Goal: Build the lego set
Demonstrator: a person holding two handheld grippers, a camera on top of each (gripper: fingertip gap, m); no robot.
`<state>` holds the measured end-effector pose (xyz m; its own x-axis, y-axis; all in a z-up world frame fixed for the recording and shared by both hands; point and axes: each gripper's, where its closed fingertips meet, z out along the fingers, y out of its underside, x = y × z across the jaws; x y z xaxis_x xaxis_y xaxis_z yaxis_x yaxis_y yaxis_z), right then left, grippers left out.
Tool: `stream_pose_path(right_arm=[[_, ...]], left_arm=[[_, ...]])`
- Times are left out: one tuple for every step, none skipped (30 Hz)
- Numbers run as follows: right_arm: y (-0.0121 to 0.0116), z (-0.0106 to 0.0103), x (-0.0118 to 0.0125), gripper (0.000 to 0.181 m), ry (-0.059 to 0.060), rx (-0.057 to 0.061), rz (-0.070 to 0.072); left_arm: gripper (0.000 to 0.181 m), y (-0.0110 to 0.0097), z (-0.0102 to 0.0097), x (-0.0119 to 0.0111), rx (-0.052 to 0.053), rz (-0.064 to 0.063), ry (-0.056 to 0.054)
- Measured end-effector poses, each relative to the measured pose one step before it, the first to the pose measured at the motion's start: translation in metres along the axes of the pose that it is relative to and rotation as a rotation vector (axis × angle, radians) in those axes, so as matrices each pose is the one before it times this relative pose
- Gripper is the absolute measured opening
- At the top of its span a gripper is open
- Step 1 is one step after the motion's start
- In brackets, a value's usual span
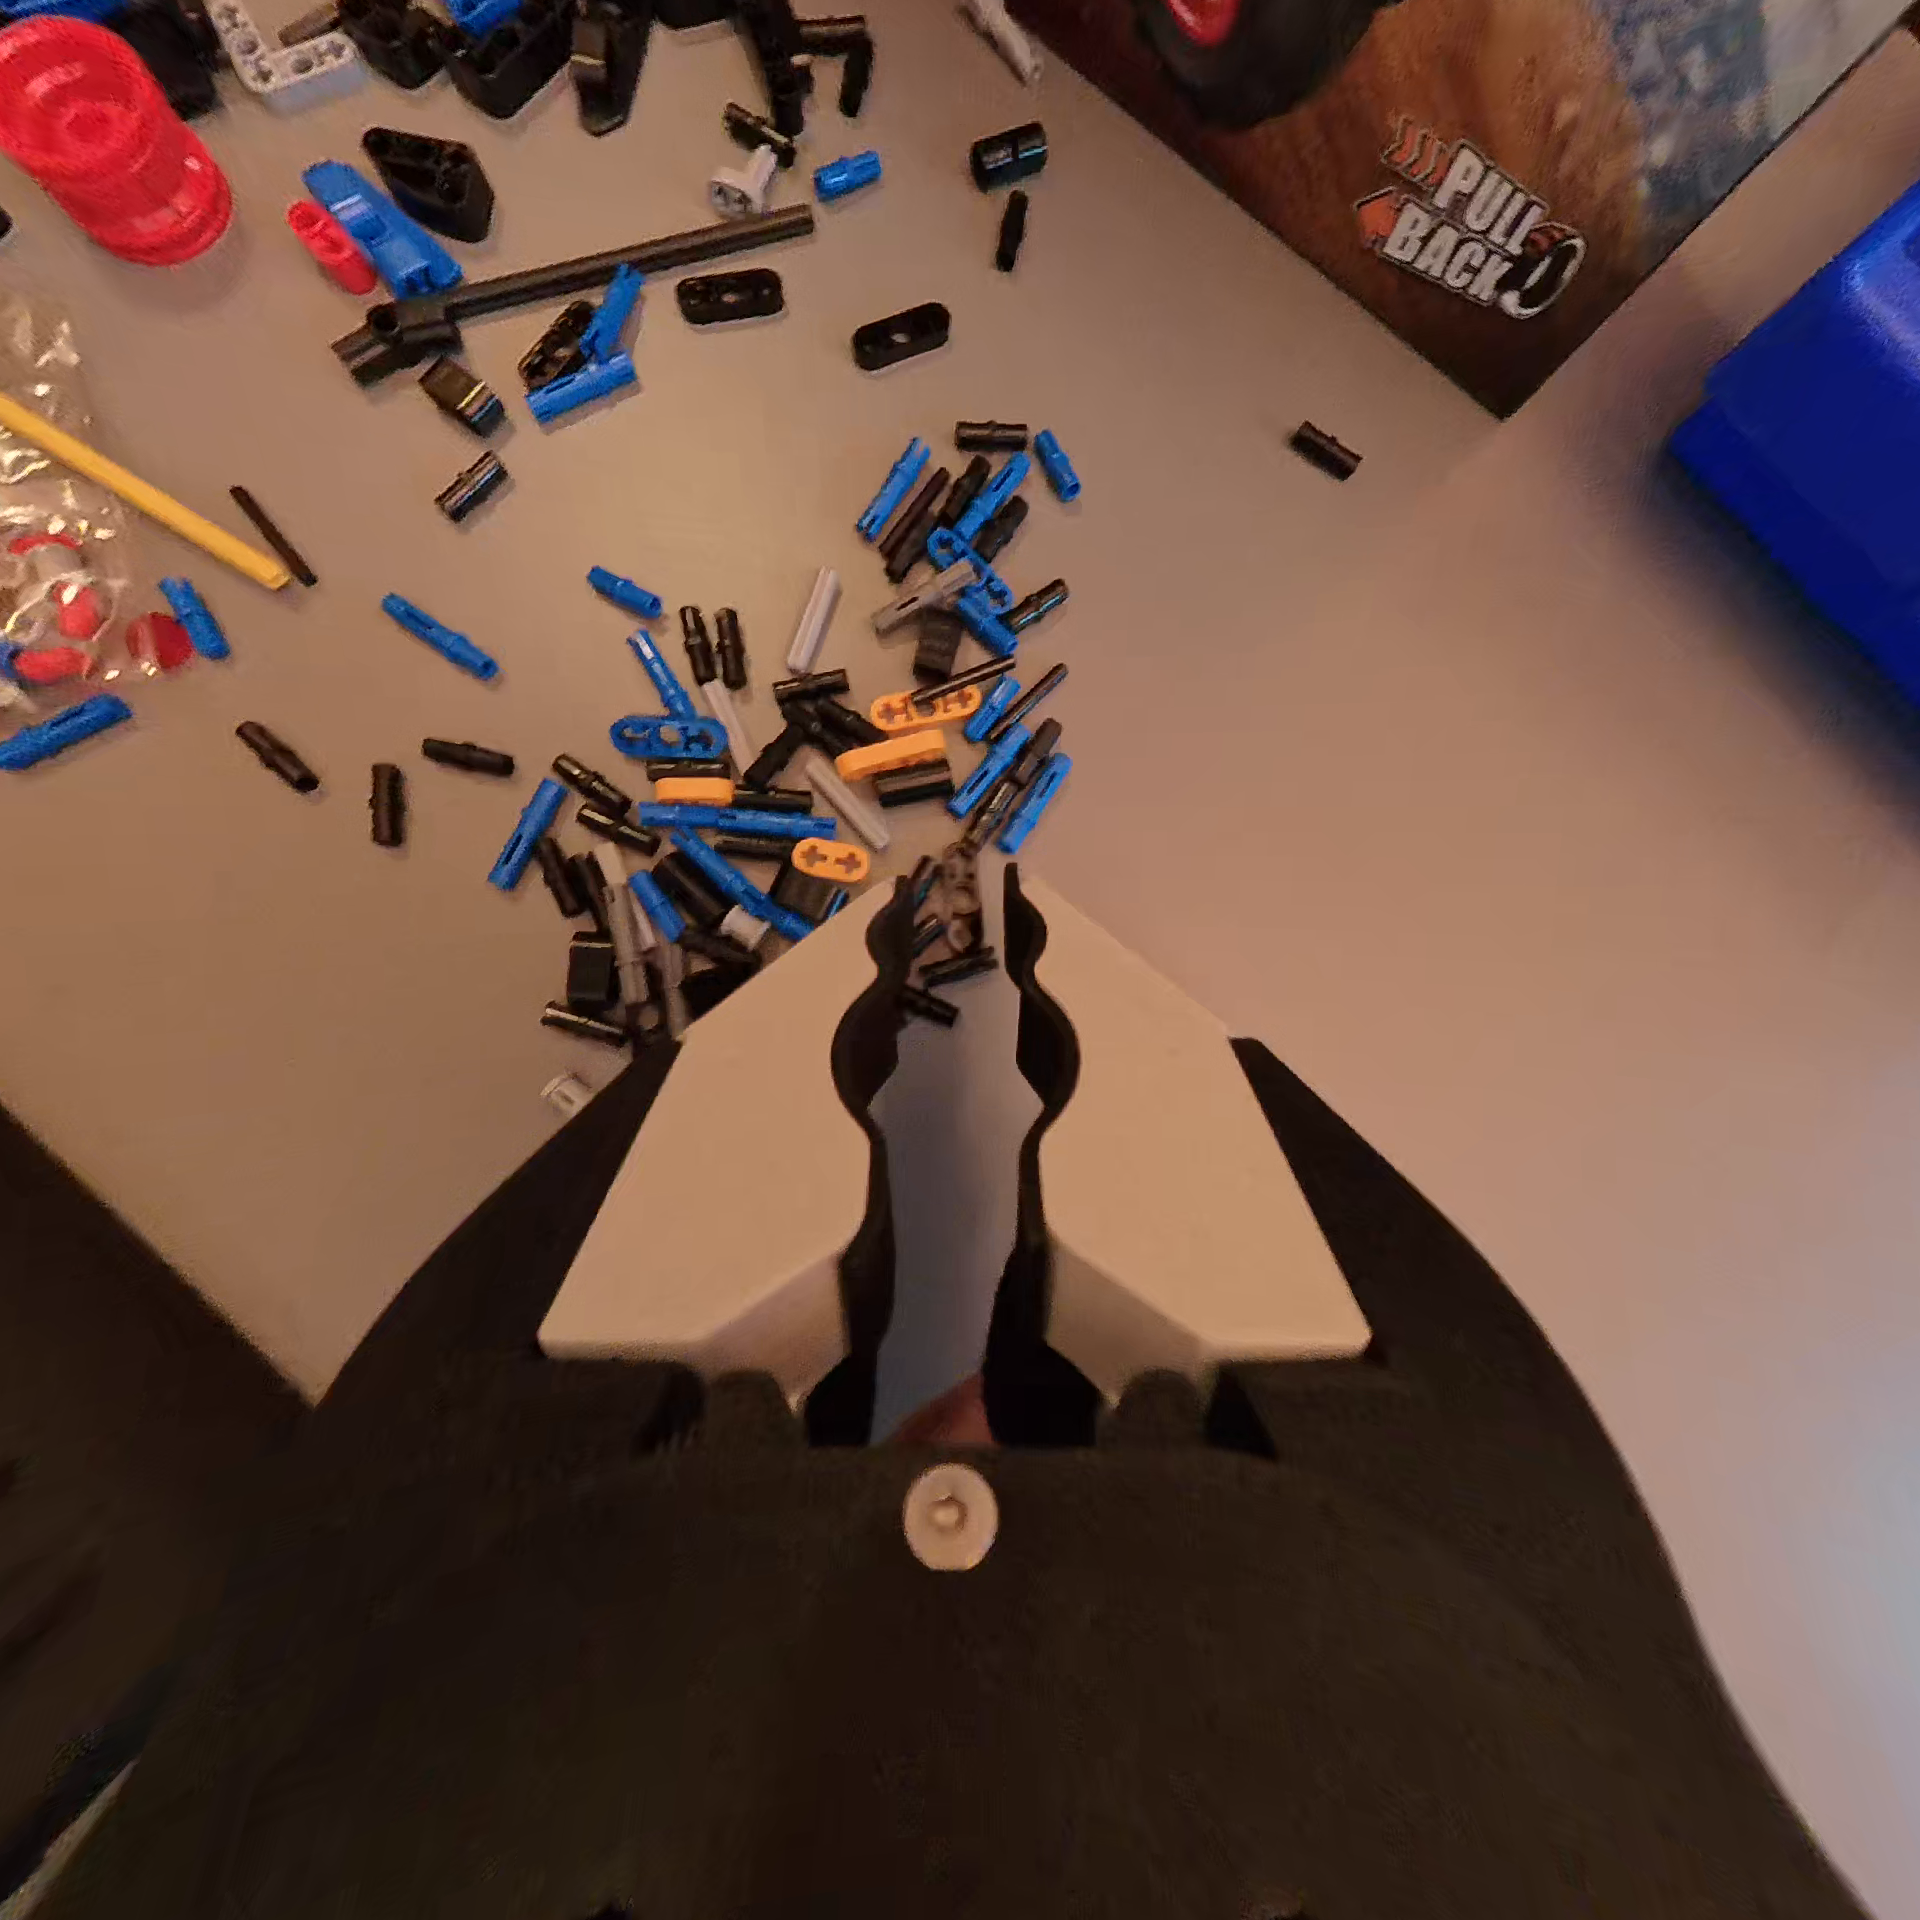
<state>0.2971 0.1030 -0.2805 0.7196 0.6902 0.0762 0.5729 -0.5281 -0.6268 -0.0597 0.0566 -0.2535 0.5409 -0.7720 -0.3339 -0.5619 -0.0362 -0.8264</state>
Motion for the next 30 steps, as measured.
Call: stream_pose_path(right_arm=[[0.00074, -0.00068, -0.00333, 0.014, -0.0083, -0.0015, -0.0091], [0.00090, -0.00032, -0.00351, 0.014, -0.0092, -0.0039, -0.0087], [0.00080, -0.00001, -0.00372, 0.014, -0.0099, -0.0037, -0.0105], [0.00061, 0.00029, -0.00342, 0.014, -0.0094, -0.0032, -0.0088], [0.00059, 0.00062, -0.00254, 0.014, -0.0061, -0.0032, -0.0058], [0.00067, 0.00085, -0.00221, 0.014, -0.0052, -0.0037, -0.0047], [0.00099, 0.00106, -0.00236, 0.014, -0.0075, -0.0055, -0.0053], [0.00089, 0.00088, -0.00233, 0.014, -0.0071, -0.0054, -0.0056], [0.00055, 0.00069, -0.00197, 0.014, -0.0055, -0.0026, -0.0037], [0.00031, 0.00060, -0.00207, 0.013, -0.0064, -0.0017, -0.0016], [0.00059, 0.00056, -0.00229, 0.012, -0.0078, -0.0029, -0.0023], [0.00071, 0.00048, -0.00219, 0.012, -0.0061, -0.0036, -0.0034], [0.00061, 0.00068, -0.00194, 0.011, -0.0046, -0.0033, -0.0039], [0.00070, 0.00072, -0.00223, 0.011, -0.0053, -0.0034, -0.0042], [0.00096, 0.00071, -0.00216, 0.011, -0.0057, -0.0048, -0.0040], [0.00076, 0.00033, -0.00143, 0.010, -0.0024, -0.0028, -0.0030], [0.00003, -0.00011, -0.00114, 0.009, -0.0025, 0.0015, -0.0014], [0.00034, -0.00014, -0.00130, 0.009, -0.0042, -0.0006, -0.0015], [0.00009, -0.00034, -0.00058, 0.009, 0.0001, -0.0001, -0.0030], [-0.00051, -0.00062, 0.00019, 0.010, 0.0043, 0.0032, -0.0016], [-0.00139, -0.00094, 0.00059, 0.011, 0.0048, 0.0069, 0.0001], [-0.00187, -0.00113, 0.00062, 0.012, 0.0043, 0.0082, 0.0002], [-0.00221, -0.00103, 0.00067, 0.012, 0.0055, 0.0083, -0.0014], [-0.00298, -0.00093, 0.00094, 0.013, 0.0079, 0.0105, -0.0037], [-0.00358, -0.00067, 0.00039, 0.013, 0.0052, 0.0121, -0.0031], [-0.00349, -0.00015, -0.00042, 0.013, 0.0015, 0.0097, -0.0024], [-0.00307, 0.00043, -0.00040, 0.013, 0.0030, 0.0058, -0.0054], [-0.00233, 0.00090, -0.00049, 0.014, 0.0039, 0.0008, -0.0083], [-0.00135, 0.00091, -0.00076, 0.014, 0.0023, -0.0032, -0.0083], [-0.00089, 0.00089, -0.00075, 0.015, -0.0003, -0.0043, -0.0058]], left_arm=[[0.012, 0.00021, 0.00002, 0.00002, -0.0013, 0.0007, -0.0001], [0.012, 0.00007, -0.00010, -0.00015, -0.0005, 0.0010, -0.0011], [0.012, -0.00004, -0.00013, -0.00016, -0.0003, 0.0007, -0.0011], [0.012, 0.00012, -0.00006, -0.00016, -0.0009, 0.0004, -0.0009], [0.012, 0.00011, -0.00006, -0.00013, -0.0008, 0.0005, -0.0007], [0.012, 0.00019, -0.00001, -0.00007, -0.0008, 0.0008, -0.0003], [0.012, 0.00019, 0.00002, 0.00008, -0.0012, 0.0006, 0.0003], [0.012, 0.00017, 0.00003, 0.00011, -0.0011, 0.0006, 0.0004], [0.012, 0.00006, 0.00000, -0.00003, -0.0008, 0.0009, -0.0002], [0.012, 0.00008, -0.00010, -0.00002, -0.0005, 0.0006, -0.0004], [0.012, 0.00022, 0.00004, -0.00003, -0.0010, 0.0000, 0.0001], [0.012, 0.00013, -0.00001, -0.00008, -0.0010, 0.0001, 0.0000], [0.012, 0.00009, -0.00005, 0.00003, -0.0007, 0.0002, 0.0003], [0.012, 0.00022, 0.00004, -0.00003, -0.0010, 0.0005, 0.0003], [0.012, 0.00018, 0.00009, 0.00011, -0.0011, 0.0004, 0.0009], [0.012, 0.00015, 0.00005, 0.00015, -0.0009, 0.0005, 0.0007], [0.012, 0.00006, -0.00003, -0.00001, -0.0004, 0.0005, 0.0002], [0.012, 0.00001, -0.00013, -0.00004, -0.0002, -0.0001, 0.0003], [0.012, 0.00009, -0.00008, -0.00002, -0.0003, 0.0000, 0.0003], [0.012, 0.00005, -0.00002, -0.00006, -0.0003, 0.0004, -0.0002], [0.012, 0.00006, -0.00003, -0.00005, -0.0005, 0.0004, -0.0002], [0.012, 0.00008, -0.00004, -0.00003, -0.0005, 0.0002, -0.0001], [0.012, 0.00002, -0.00001, -0.00005, -0.0001, 0.0004, -0.0002], [0.012, 0.00003, -0.00002, 0.00007, -0.0002, 0.0003, 0.0006], [0.012, 0.00019, 0.00005, 0.00002, -0.0008, 0.0004, 0.0006], [0.012, 0.00005, -0.00005, 0.00011, -0.0007, 0.0008, 0.0003], [0.012, 0.00007, 0.00009, -0.00006, -0.0003, 0.0011, -0.0005], [0.012, -0.00006, -0.00012, -0.00011, -0.0001, 0.0005, -0.0008], [0.012, 0.00010, -0.00002, -0.00019, -0.0003, -0.0002, -0.0005], [0.012, -0.00004, -0.00007, -0.00015, -0.0003, 0.0001, -0.0007]])
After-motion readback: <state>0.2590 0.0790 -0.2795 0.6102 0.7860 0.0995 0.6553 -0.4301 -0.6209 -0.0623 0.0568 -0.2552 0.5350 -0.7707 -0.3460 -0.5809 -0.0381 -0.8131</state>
